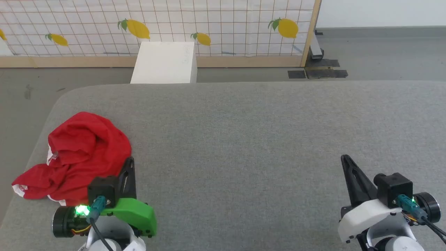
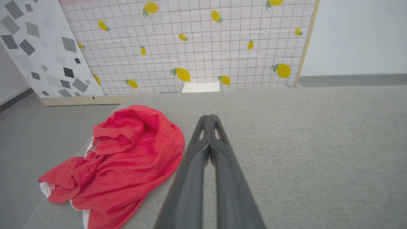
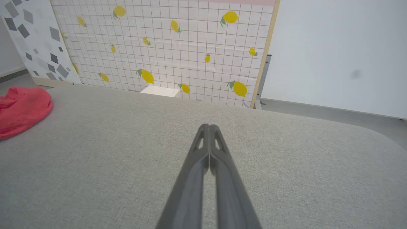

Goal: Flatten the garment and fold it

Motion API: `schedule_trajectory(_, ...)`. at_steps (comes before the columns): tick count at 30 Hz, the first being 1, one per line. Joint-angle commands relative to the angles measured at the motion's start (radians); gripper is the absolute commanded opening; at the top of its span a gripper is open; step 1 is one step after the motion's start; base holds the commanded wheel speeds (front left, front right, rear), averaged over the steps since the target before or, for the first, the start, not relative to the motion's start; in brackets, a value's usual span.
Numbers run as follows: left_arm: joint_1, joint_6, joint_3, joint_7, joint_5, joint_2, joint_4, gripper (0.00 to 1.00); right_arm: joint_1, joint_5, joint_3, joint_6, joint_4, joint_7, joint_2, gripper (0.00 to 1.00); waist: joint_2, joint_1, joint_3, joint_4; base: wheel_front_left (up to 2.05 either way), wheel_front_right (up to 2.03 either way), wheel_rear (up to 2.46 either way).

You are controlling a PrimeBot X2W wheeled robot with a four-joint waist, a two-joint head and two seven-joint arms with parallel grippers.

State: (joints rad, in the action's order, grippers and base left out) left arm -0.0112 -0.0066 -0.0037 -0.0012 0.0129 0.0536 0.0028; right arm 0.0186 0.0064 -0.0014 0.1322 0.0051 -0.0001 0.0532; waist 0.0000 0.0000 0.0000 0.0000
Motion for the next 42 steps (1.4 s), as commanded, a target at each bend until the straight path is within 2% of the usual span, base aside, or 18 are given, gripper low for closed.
schedule_trajectory(1,0.011,0.007,0.004,0.001,-0.013,-0.003,-0.003,0.0,-0.019,-0.006,0.001,-0.002,-0.005,0.0,-0.003,0.0,0.0,0.0,0.0,0.0,0.0,0.0,0.0)
schedule_trajectory(28,0.011,0.007,0.004,0.001,-0.013,-0.003,-0.003,0.0,-0.019,-0.006,0.001,-0.002,-0.005,0.0,-0.003,0.0,0.0,0.0,0.0,0.0,0.0,0.0,0.0)
schedule_trajectory(29,0.0,0.0,0.0,0.0,0.0,0.0,0.0,1.0,0.0,0.0,0.0,0.0,0.0,0.0,0.0,1.0,0.0,0.0,0.0,0.0,0.0,0.0,0.0)
schedule_trajectory(42,-0.008,0.007,-0.024,-0.02,0.015,0.0,0.022,1.0,0.003,0.003,-0.007,0.0,0.005,-0.02,0.0,1.0,0.0,0.0,-0.003,0.0,0.0,0.0,0.0)
